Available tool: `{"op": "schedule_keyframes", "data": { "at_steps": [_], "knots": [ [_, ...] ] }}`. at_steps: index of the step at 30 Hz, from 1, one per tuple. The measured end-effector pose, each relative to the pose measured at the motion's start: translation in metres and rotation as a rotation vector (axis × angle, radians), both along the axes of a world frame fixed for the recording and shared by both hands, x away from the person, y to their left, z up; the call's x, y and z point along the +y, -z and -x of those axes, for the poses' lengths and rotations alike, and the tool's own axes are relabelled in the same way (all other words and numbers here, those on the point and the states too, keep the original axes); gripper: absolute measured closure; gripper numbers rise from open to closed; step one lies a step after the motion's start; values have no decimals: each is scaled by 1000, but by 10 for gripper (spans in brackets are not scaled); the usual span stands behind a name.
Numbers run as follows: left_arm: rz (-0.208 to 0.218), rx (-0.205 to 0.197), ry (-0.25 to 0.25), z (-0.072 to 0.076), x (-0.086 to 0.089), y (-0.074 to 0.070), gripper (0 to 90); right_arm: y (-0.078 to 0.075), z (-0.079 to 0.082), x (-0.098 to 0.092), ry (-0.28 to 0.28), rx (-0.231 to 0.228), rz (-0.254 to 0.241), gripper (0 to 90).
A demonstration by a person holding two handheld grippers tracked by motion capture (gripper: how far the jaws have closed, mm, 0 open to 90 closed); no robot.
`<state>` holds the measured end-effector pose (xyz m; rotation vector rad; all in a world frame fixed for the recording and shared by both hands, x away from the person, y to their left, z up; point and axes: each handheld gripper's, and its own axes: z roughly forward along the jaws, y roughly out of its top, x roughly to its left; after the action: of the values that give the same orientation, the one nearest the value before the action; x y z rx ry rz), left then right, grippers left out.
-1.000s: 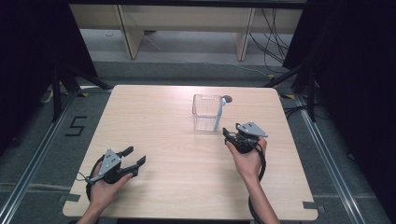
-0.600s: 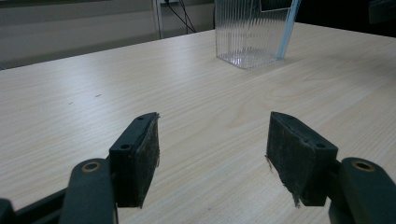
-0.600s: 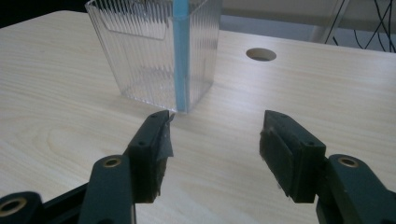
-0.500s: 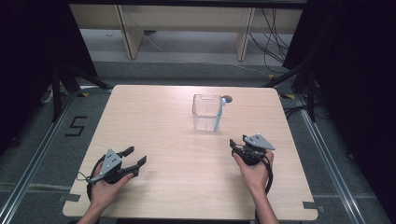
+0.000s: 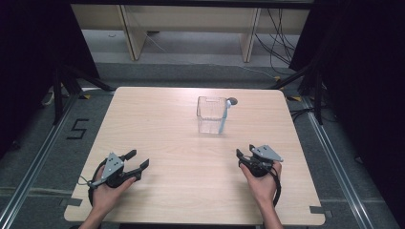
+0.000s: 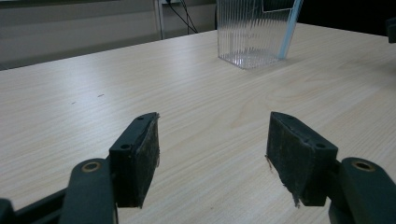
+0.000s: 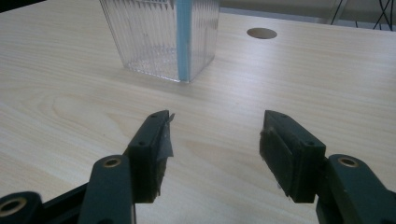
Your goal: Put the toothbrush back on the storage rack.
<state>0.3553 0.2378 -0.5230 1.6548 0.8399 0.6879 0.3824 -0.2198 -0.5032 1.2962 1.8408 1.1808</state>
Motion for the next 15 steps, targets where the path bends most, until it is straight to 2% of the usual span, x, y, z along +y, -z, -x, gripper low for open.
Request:
{"op": "schedule_keyframes", "data": {
  "at_steps": [2,4,5,7,8,10,11,13,14,15],
  "knots": [
    [2,-4,3,-1,0,0,339,1,1,0,6,-5,5,432],
    [1,-6,4,0,0,0,339,4,6,0,0,2,-19,432],
    [0,-7,5,0,0,0,339,4,6,-2,-10,3,-5,432],
    [0,-6,4,0,-1,0,339,6,6,-2,-8,-8,-10,431],
    [1,-6,4,0,-1,0,339,6,7,0,-7,5,-36,431],
    [0,-7,5,0,0,0,339,7,8,1,-9,1,-31,430],
    [-14,10,-7,2,0,-1,339,7,6,0,-13,-10,6,429],
    [-13,8,-5,2,1,-1,339,7,7,-1,-18,-4,5,429],
    [-11,7,-5,2,1,0,339,7,9,2,-17,10,-30,429],
    [-6,7,-8,1,1,0,339,6,8,0,-24,-7,-5,429]
  ]
}}
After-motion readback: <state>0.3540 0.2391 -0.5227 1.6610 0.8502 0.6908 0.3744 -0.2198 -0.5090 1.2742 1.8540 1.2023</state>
